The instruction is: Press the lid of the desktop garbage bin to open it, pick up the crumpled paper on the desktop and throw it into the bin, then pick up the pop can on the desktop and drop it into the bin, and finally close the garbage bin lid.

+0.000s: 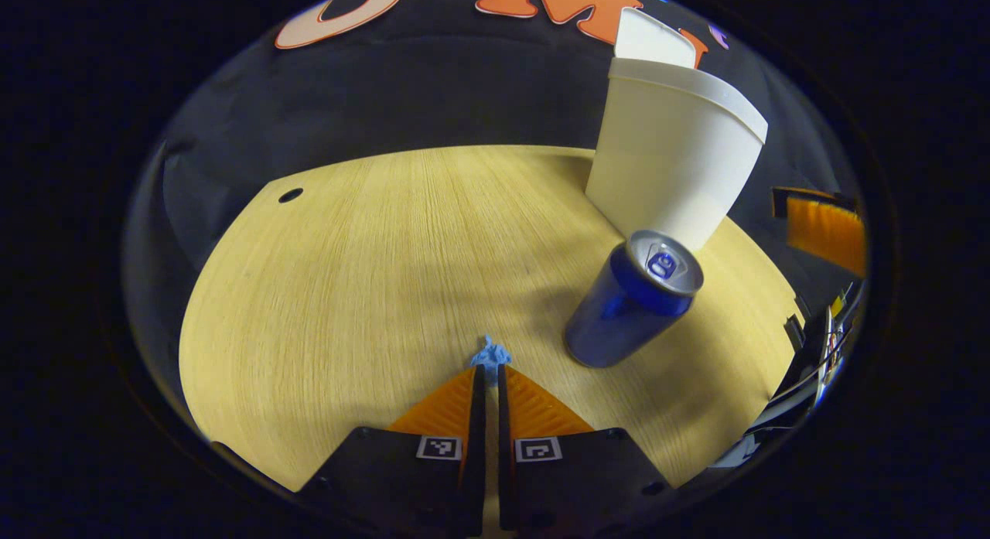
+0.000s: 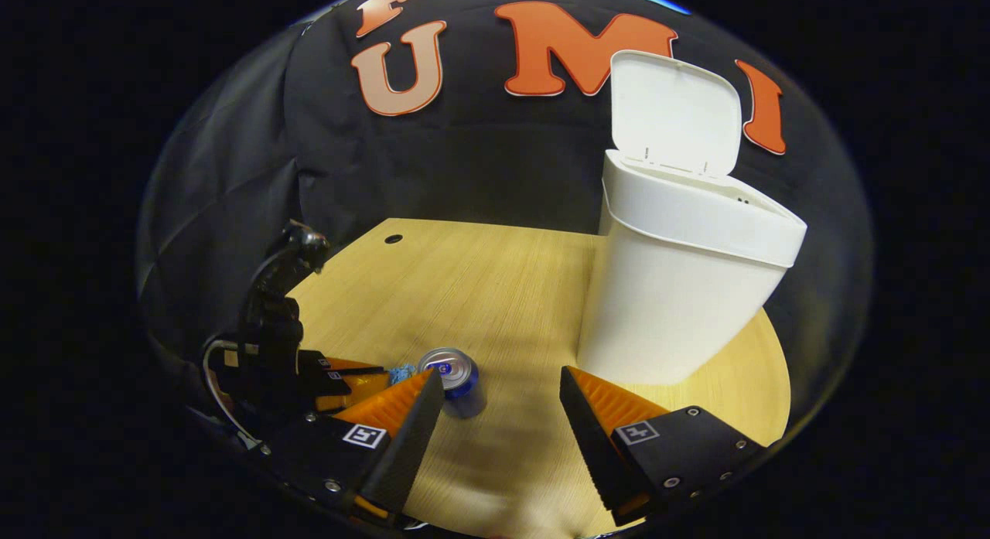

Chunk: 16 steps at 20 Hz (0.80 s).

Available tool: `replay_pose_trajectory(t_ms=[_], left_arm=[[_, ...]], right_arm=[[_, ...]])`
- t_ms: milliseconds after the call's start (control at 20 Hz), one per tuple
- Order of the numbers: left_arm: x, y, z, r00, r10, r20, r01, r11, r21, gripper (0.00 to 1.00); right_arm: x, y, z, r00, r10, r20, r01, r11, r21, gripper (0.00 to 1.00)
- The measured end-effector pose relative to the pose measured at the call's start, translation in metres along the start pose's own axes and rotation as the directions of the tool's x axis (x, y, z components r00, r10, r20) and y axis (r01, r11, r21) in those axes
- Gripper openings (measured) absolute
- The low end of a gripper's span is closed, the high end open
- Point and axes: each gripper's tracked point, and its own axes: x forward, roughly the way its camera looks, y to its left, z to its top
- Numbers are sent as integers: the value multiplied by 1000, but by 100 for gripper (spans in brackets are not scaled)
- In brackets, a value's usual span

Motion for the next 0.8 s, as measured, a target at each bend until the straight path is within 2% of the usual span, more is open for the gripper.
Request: replay_pose_trajectory(t_ms=[400,500,650,800], left_arm=[[-14,16,4,1000,20,19,-19,999,-44,12],[-7,11,1,1000,-3,14,3,999,-51,11],[11,10,-3,1000,5,-6,-5,1000,-12,73],[34,10,-8,999,14,-43,-12,999,41,73]], right_arm=[[12,7,-18,997,49,-58,-49,999,-6,94],[14,8,-26,995,57,-84,-58,998,-6,96],[18,11,-31,993,68,-102,-68,998,-2,98],[22,12,-31,992,67,-107,-68,998,-1,98]])
